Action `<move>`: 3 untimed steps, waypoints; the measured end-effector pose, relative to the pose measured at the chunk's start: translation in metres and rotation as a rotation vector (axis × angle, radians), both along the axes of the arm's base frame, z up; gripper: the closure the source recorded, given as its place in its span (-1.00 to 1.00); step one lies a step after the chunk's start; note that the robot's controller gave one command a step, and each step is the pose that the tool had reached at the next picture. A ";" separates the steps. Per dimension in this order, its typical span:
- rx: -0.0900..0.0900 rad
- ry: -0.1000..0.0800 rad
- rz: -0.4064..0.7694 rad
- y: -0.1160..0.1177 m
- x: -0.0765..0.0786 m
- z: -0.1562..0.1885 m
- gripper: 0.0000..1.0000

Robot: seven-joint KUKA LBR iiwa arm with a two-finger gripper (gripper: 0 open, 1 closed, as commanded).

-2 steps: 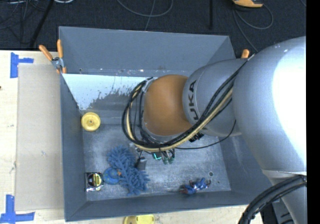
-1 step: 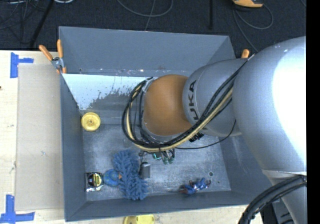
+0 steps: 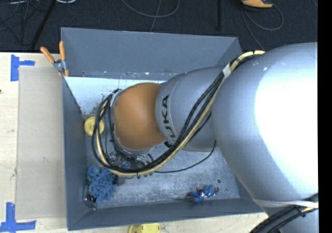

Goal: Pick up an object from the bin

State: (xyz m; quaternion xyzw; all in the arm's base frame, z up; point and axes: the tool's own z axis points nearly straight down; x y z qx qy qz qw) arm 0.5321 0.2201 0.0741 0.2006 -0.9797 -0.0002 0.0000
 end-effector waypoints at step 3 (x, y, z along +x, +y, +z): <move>0.000 0.000 0.050 -0.006 -0.029 0.101 1.00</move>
Offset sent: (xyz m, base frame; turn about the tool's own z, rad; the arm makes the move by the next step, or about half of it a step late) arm -0.0291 -0.0067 0.1018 -0.0504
